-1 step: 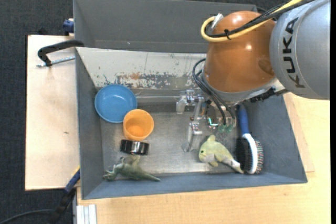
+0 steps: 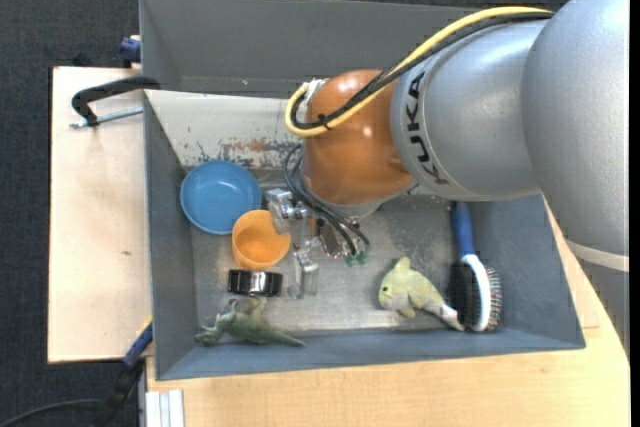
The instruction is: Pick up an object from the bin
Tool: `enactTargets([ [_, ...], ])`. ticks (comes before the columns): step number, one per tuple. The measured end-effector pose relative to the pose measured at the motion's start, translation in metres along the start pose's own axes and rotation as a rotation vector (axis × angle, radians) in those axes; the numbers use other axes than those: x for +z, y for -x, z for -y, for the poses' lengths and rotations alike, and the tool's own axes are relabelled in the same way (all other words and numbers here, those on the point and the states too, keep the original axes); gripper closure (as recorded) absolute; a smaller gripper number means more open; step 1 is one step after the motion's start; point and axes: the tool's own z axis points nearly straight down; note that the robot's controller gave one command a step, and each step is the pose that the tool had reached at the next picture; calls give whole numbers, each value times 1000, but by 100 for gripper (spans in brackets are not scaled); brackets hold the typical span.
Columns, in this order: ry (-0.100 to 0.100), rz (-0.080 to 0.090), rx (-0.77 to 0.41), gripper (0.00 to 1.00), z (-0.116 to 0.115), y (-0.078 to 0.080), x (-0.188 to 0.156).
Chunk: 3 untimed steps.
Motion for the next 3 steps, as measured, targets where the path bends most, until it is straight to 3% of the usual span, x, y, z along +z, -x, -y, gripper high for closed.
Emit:
enactTargets([
  [1,1,-9,-79,0,-55,22,44],
  [2,1,-8,-75,100,-53,22,42],
  [3,2,-4,-45,100,-20,47,-98],
])
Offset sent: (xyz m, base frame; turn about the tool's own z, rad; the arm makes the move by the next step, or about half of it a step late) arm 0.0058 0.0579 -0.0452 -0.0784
